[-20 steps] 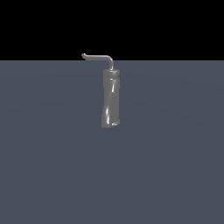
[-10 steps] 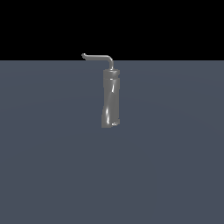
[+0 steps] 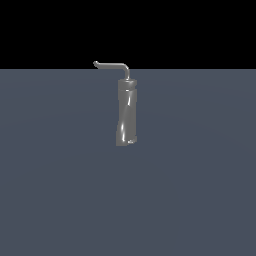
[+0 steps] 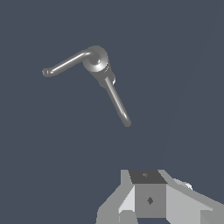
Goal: Turn on the faucet by rotating a designated handle.
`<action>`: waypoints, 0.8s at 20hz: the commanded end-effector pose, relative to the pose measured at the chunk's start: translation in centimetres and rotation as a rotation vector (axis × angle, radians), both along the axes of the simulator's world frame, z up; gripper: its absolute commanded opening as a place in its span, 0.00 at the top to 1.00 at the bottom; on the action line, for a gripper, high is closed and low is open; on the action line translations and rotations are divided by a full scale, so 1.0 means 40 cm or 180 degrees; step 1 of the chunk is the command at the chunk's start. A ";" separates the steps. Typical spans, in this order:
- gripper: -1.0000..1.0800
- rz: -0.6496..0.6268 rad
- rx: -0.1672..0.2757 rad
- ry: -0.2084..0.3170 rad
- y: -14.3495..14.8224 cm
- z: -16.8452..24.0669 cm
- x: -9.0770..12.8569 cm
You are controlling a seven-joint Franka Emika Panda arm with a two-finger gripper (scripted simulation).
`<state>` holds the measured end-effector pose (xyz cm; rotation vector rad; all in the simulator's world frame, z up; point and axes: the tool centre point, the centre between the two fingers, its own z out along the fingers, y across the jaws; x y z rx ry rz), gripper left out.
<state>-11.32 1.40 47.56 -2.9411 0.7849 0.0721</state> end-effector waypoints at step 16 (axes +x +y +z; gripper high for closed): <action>1.00 -0.1461 0.0014 0.0196 0.055 -0.132 0.267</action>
